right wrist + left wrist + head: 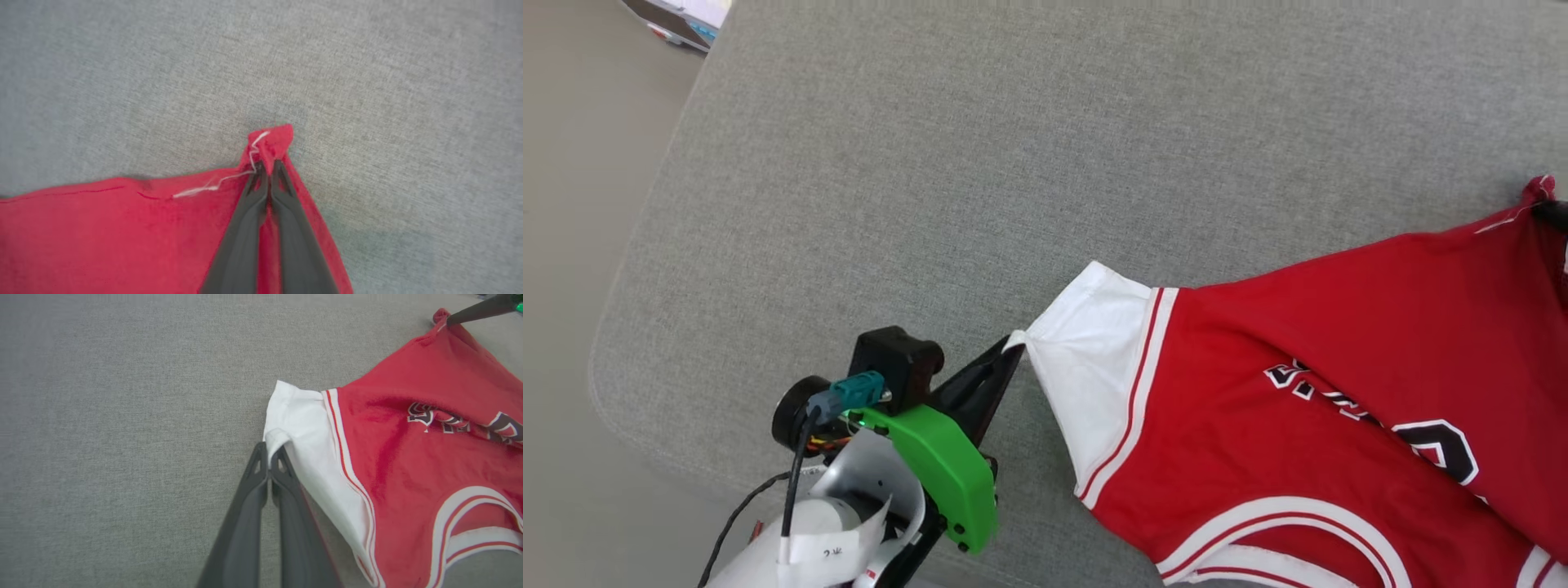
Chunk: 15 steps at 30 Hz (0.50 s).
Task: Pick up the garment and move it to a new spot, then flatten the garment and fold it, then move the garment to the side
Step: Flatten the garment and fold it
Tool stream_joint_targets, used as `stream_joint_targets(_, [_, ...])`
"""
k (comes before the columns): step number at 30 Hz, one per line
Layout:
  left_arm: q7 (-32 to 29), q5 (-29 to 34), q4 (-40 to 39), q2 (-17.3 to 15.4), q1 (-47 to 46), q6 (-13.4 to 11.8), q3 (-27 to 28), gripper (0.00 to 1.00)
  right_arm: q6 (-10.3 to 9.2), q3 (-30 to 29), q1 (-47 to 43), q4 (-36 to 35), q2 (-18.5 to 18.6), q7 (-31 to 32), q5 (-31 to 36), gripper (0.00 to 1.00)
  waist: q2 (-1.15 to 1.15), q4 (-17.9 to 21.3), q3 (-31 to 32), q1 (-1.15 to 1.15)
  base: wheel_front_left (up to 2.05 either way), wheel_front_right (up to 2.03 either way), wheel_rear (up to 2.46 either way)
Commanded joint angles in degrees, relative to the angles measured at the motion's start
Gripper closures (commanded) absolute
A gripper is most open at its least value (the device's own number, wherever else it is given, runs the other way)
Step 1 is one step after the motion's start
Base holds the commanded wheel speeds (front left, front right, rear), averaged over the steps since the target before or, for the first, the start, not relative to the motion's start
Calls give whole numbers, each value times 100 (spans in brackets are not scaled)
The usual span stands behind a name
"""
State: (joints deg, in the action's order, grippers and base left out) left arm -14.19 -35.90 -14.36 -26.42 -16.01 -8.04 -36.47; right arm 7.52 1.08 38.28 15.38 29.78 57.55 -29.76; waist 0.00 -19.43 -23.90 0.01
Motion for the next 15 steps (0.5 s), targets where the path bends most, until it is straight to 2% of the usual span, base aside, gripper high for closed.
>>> stream_joint_targets(1, [44,-61,10,-44,-118,-35,78,100,-3,9,-8,17,-20,-149,-105,100,0,169,281,-1,0,0,0])
stream_joint_targets(8, [54,-96,-105,-247,-213,-117,352,100,-3,-10,-3,-157,101,-673,-401,100,0,492,820,-1,0,0,0])
stream_joint_targets(15, [5,-130,-390,-443,-530,-209,723,100,-3,-72,-75,-642,273,-848,-644,100,0,806,1242,-1,0,0,0])
